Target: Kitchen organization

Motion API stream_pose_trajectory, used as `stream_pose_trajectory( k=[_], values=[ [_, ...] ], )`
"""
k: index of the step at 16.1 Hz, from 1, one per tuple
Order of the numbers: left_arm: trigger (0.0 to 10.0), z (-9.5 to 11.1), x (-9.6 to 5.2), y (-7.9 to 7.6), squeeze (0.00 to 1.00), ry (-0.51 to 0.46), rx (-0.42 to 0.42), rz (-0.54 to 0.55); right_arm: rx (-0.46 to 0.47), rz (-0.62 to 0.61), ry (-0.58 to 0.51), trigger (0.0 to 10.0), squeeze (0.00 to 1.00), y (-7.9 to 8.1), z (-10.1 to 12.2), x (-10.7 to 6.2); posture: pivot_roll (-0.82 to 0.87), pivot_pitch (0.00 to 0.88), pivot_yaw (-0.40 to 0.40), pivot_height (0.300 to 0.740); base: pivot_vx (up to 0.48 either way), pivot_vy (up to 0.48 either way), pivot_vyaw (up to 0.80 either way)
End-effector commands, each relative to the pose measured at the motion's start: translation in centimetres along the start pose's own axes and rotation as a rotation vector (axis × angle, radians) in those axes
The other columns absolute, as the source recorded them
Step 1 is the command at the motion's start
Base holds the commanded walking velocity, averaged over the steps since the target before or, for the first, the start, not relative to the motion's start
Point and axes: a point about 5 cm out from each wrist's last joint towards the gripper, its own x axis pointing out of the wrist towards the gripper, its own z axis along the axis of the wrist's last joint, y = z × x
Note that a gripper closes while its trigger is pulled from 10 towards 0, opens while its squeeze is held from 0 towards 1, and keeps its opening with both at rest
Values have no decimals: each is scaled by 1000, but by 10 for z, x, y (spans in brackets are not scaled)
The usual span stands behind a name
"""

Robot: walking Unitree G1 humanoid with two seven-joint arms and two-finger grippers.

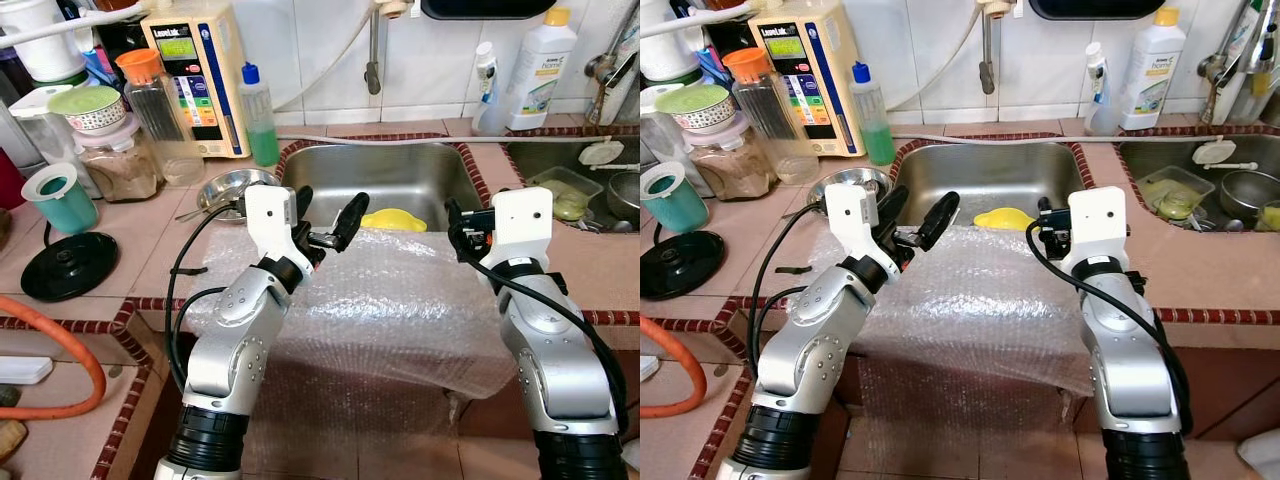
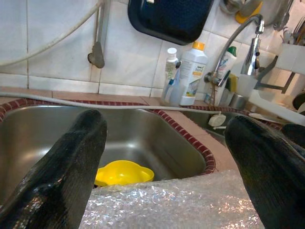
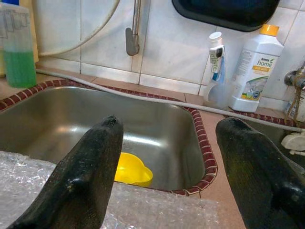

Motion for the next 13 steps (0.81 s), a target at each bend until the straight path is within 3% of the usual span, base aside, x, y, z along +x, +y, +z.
stream_pose_trajectory(
  k=[1, 8, 10, 13],
  values=[
    [10000, 0, -1, 0, 0, -1, 13, -9, -5, 7, -14, 10000, 0, 1, 5, 0, -72, 0, 78, 740, 0, -420, 0],
    [10000, 3, -3, 5, 0, 0, 32, -6, 9, -16, -24, 10000, 0, 1, 5, 1, -52, 0, 90, 740, 0, -449, 0],
    [10000, 7, -5, 18, 0, -18, 83, 82, 12, -22, -26, 10000, 0, 2, 4, 1, -43, 0, 92, 740, 0, 0, 0],
    [10000, 19, -14, 48, 0, -52, 223, 256, 26, -45, -40, 10000, 0, 0, 4, 1, -21, 0, 85, 740, 0, 0, 0]
  ],
)
